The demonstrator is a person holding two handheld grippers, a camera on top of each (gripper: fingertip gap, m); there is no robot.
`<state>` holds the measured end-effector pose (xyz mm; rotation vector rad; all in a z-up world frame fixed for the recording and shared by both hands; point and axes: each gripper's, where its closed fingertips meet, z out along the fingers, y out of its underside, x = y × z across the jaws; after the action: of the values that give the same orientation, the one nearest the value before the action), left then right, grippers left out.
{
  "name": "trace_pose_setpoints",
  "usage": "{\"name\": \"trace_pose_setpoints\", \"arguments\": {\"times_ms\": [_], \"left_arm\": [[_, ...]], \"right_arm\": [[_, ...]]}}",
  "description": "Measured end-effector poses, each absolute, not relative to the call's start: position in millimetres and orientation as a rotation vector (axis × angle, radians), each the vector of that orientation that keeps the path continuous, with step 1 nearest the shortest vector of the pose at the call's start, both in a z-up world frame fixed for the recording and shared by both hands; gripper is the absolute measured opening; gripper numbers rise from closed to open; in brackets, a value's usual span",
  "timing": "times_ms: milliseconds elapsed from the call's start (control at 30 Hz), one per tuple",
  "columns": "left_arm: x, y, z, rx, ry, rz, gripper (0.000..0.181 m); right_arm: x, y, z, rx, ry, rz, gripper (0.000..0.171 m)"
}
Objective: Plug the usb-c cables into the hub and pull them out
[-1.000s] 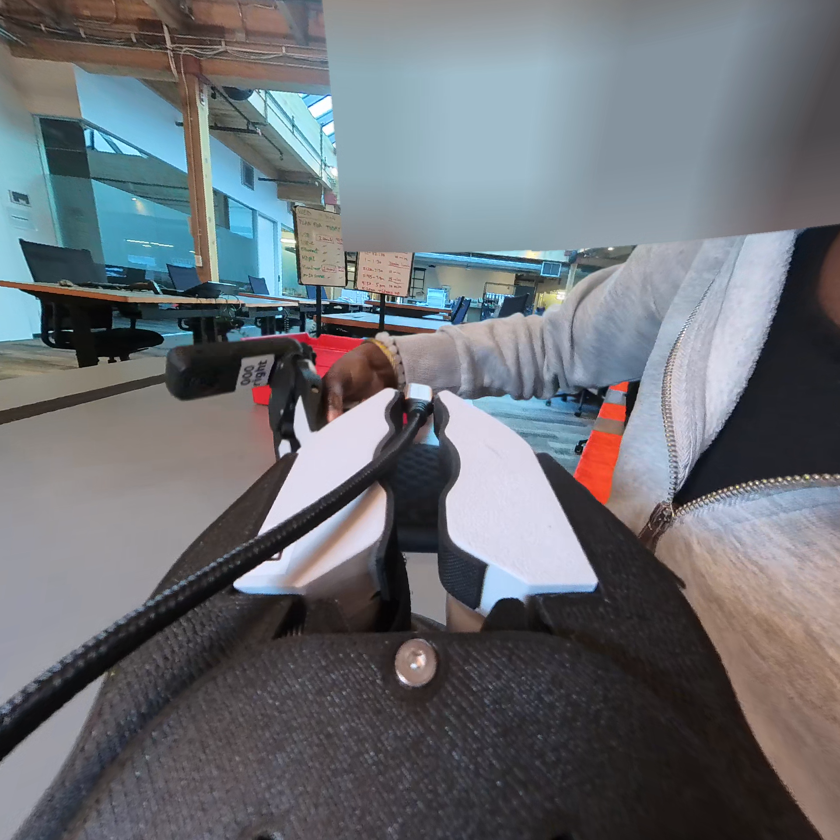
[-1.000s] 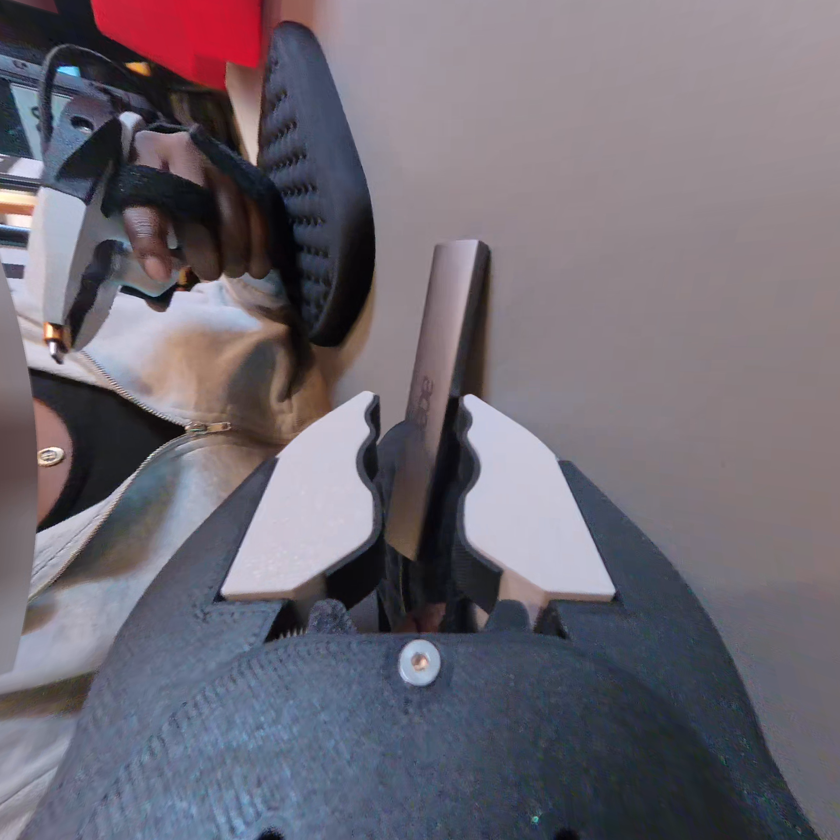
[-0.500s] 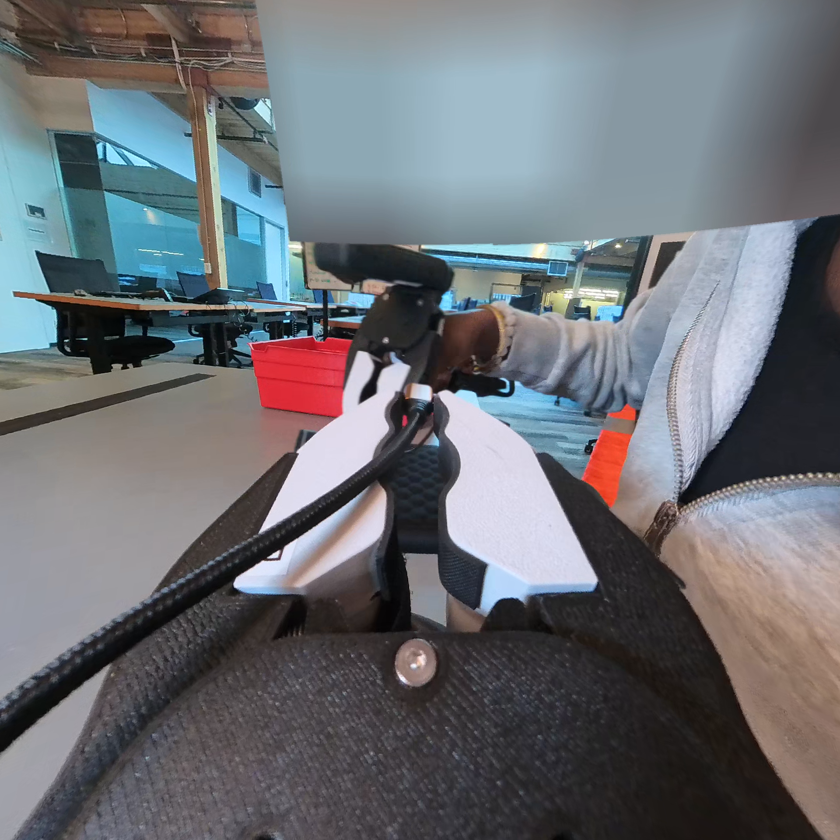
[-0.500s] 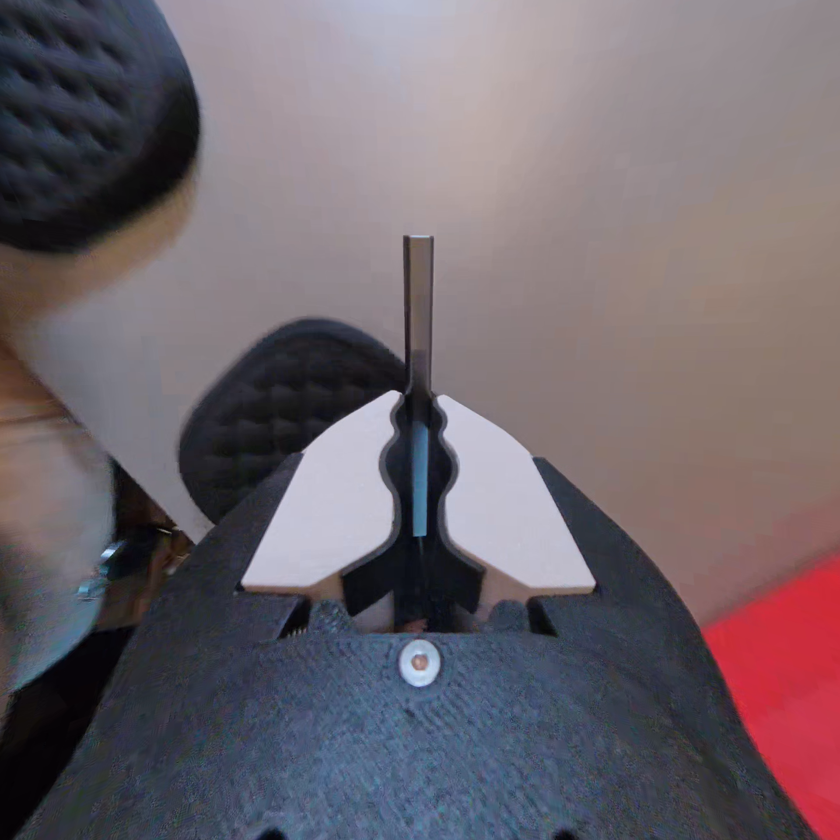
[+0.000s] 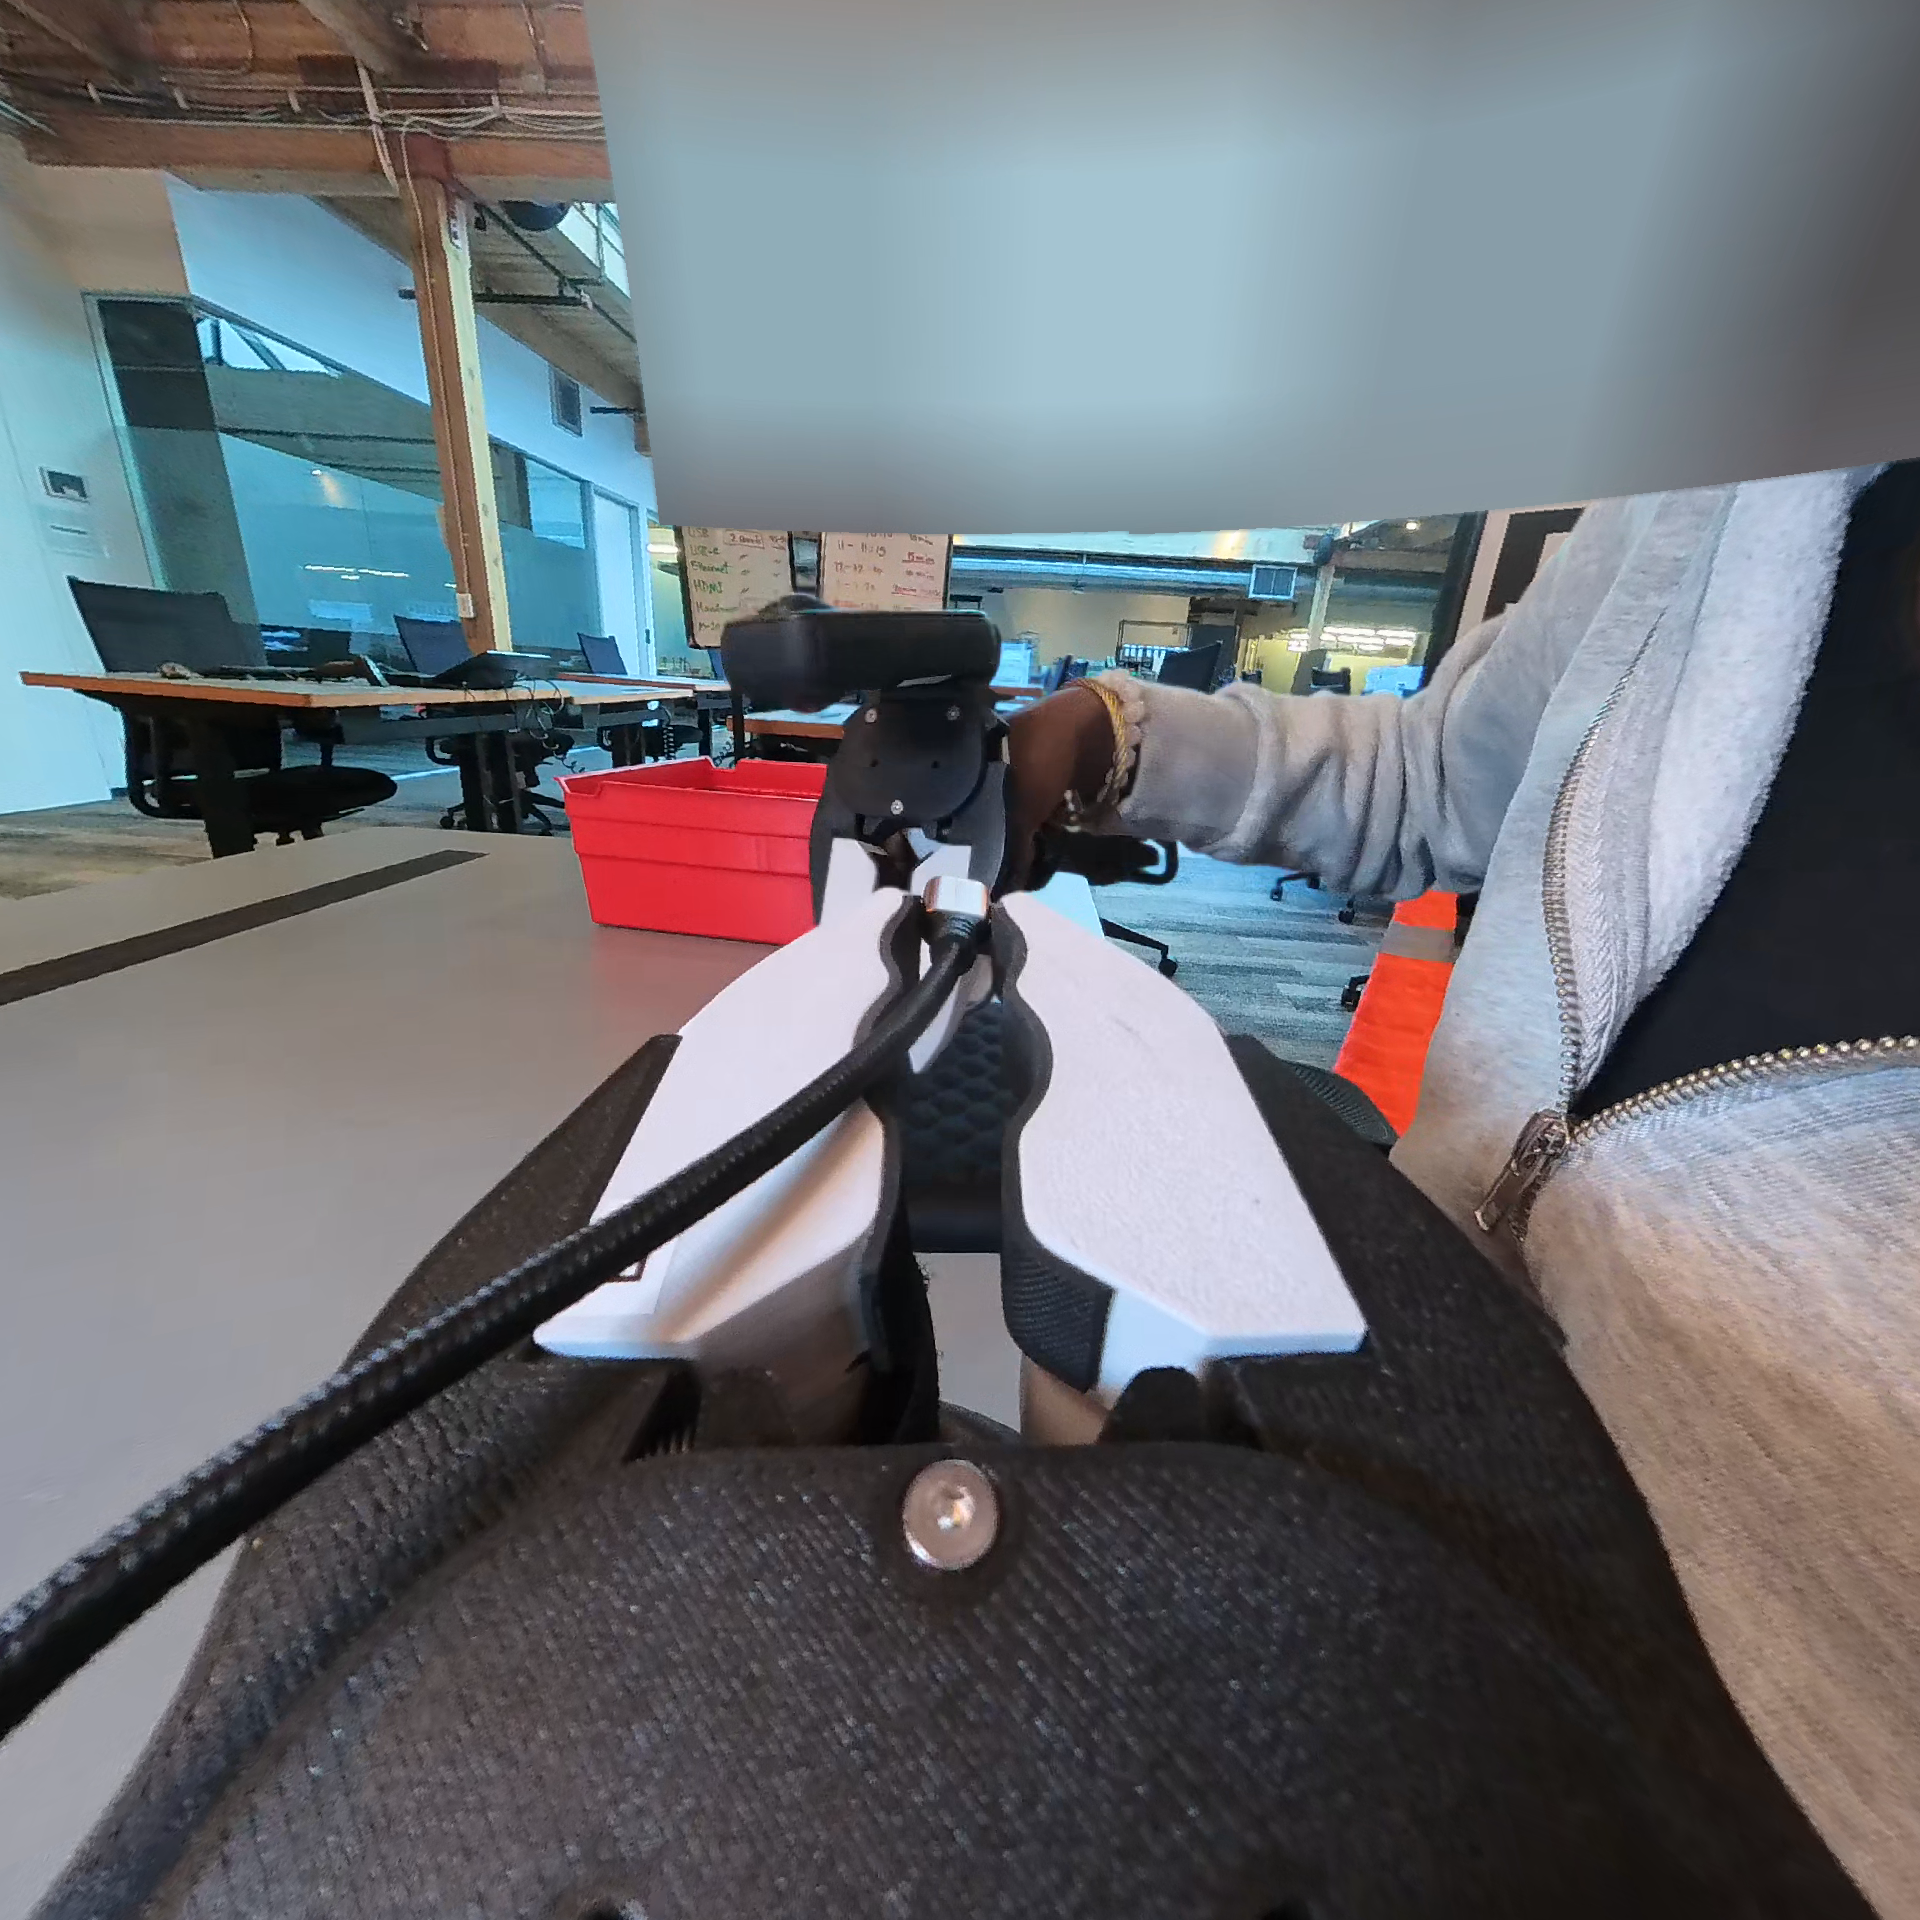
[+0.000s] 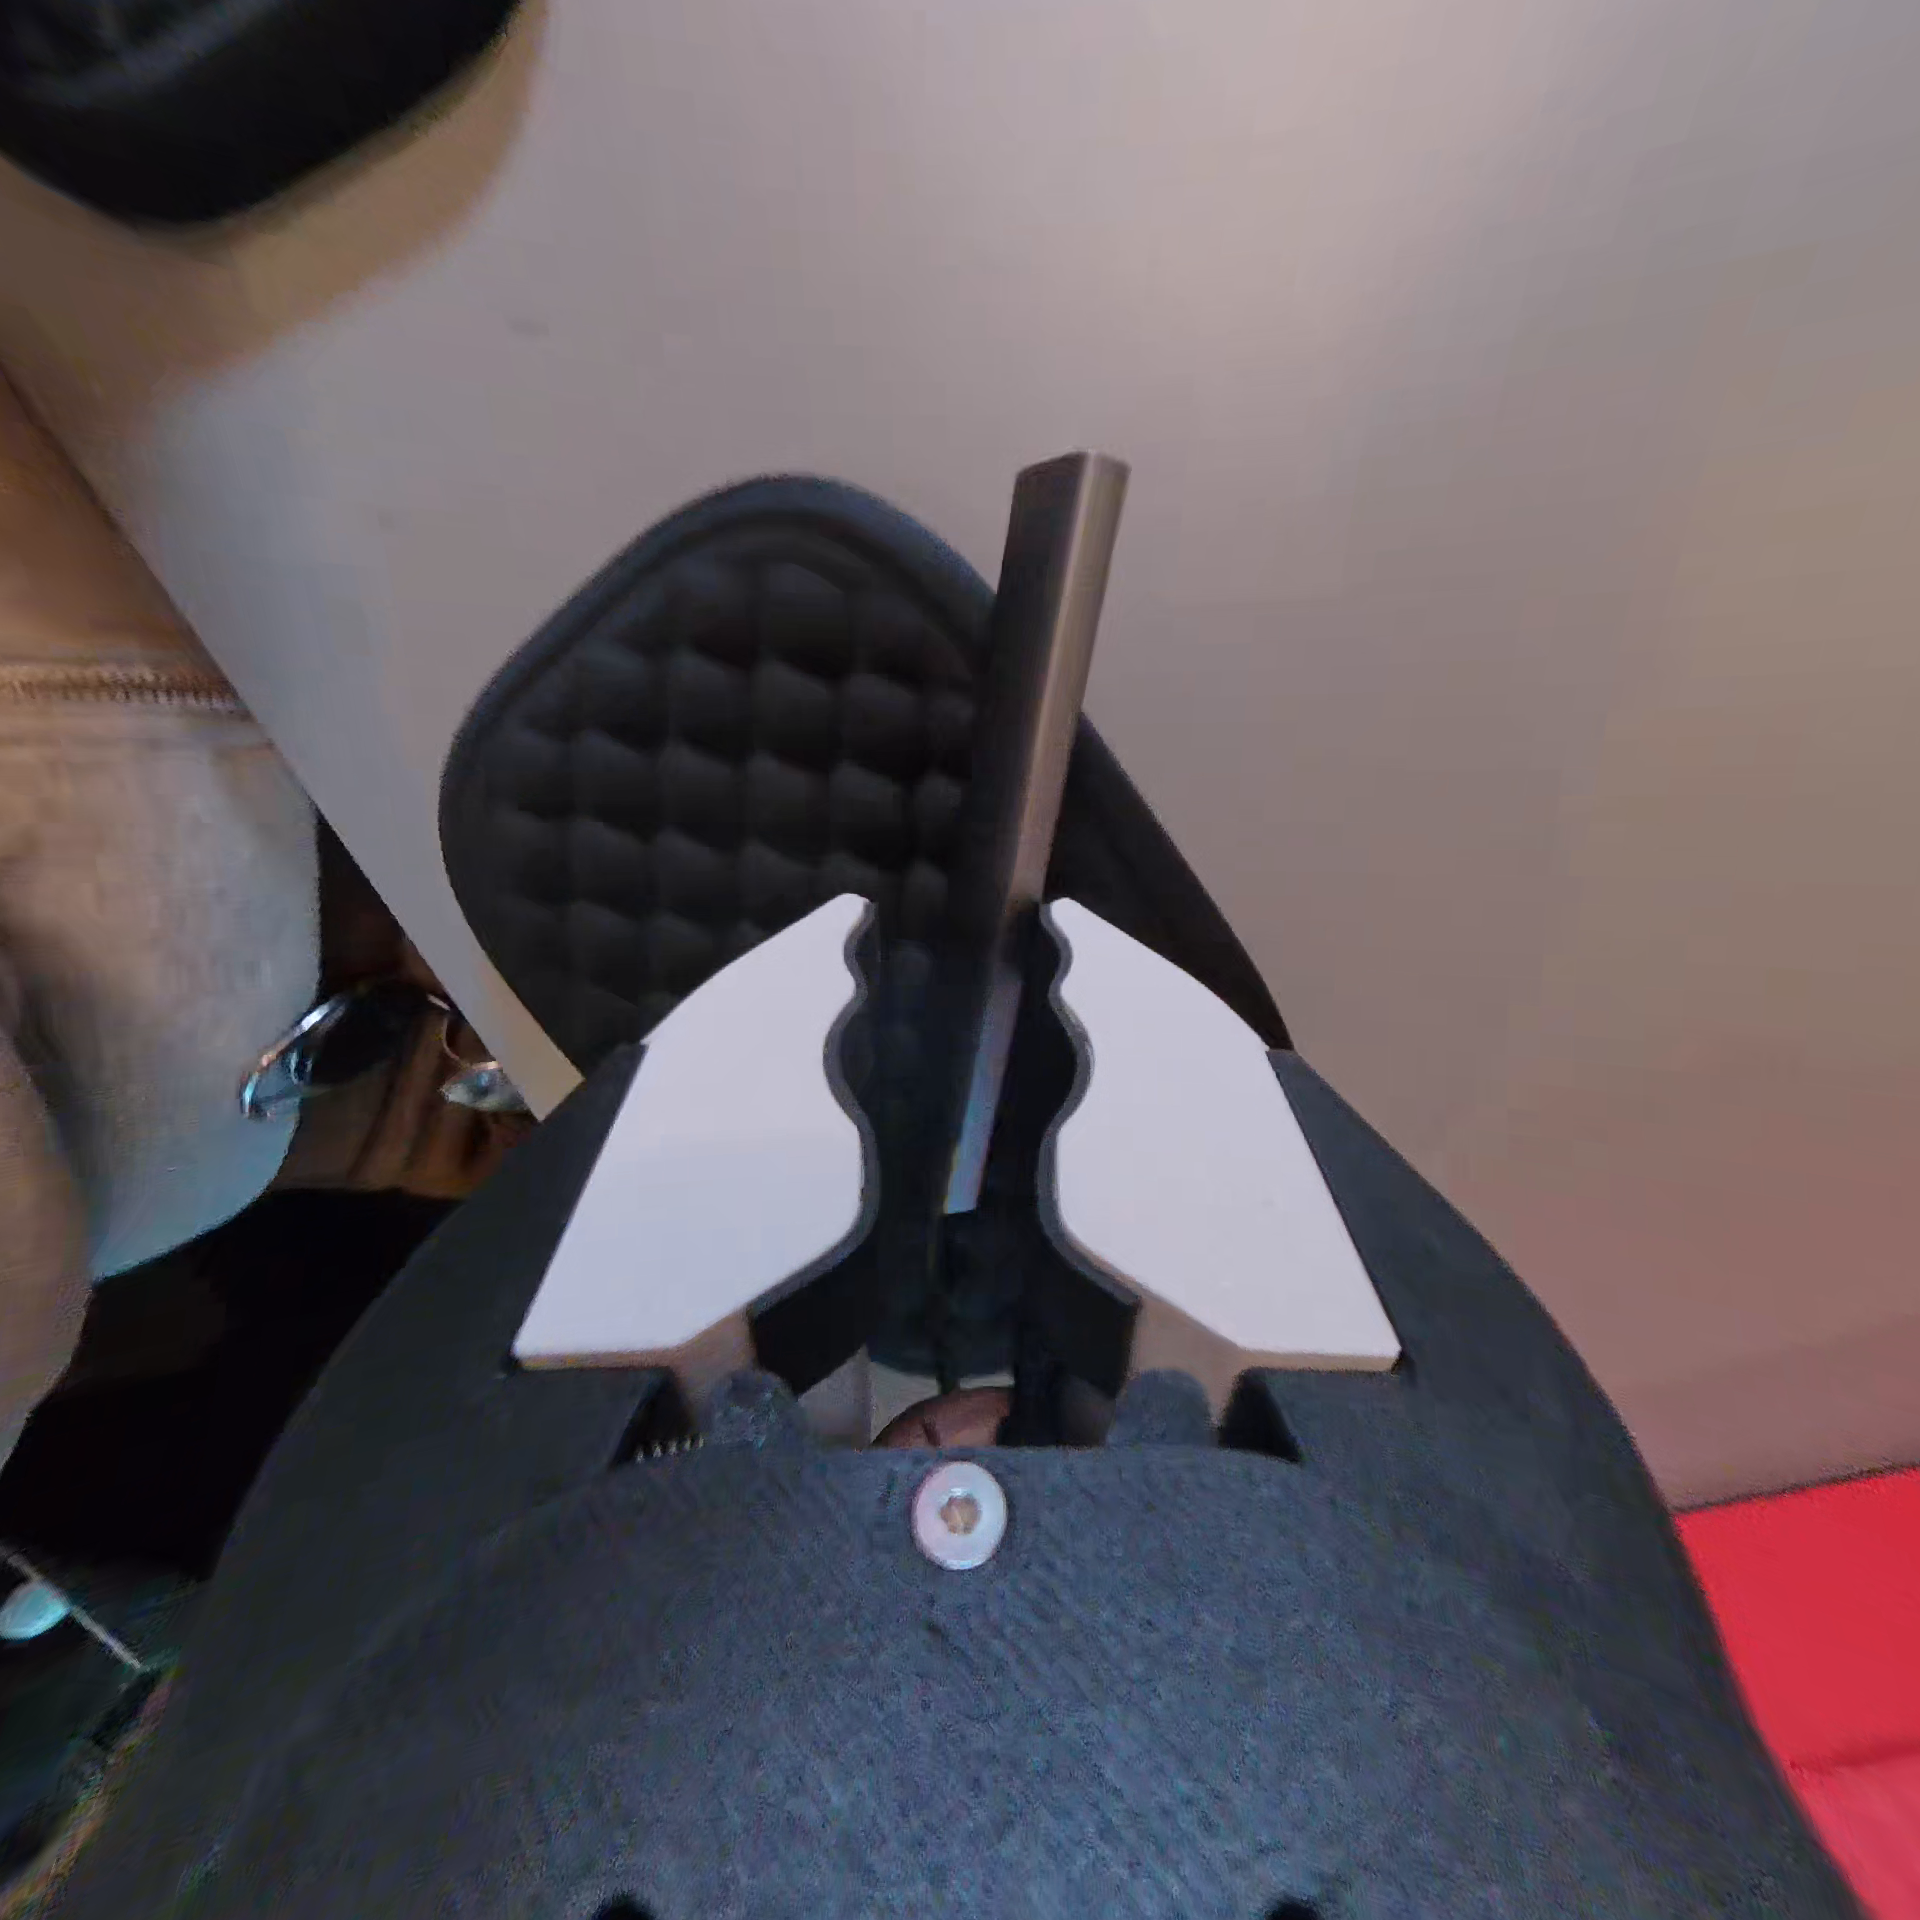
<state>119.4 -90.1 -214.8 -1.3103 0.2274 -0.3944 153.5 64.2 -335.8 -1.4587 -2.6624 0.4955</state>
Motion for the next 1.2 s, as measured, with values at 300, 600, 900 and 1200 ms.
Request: {"name": "trace_pose_setpoints", "arguments": {"times_ms": [300,600,900,1200], "left_arm": [[119.6,-90.2,-214.8,-1.31,0.23,-0.394,0.013],[120.5,-90.5,-214.8,-1.308,0.237,-0.392,0.013],[120.5,-91.0,-214.4,-1.305,0.237,-0.396,0.013],[120.6,-91.3,-214.1,-1.302,0.238,-0.386,0.013]], "right_arm": [[162.8,76.2,-334.6,-1.504,-2.683,0.449,0.029],[183.2,92.6,-312.2,-1.861,-2.979,0.74,0.045],[195.6,79.8,-333.4,-1.831,-3.201,0.726,0.027],[162.3,101.4,-323.3,-1.394,-2.498,0.133,0.019]]}}
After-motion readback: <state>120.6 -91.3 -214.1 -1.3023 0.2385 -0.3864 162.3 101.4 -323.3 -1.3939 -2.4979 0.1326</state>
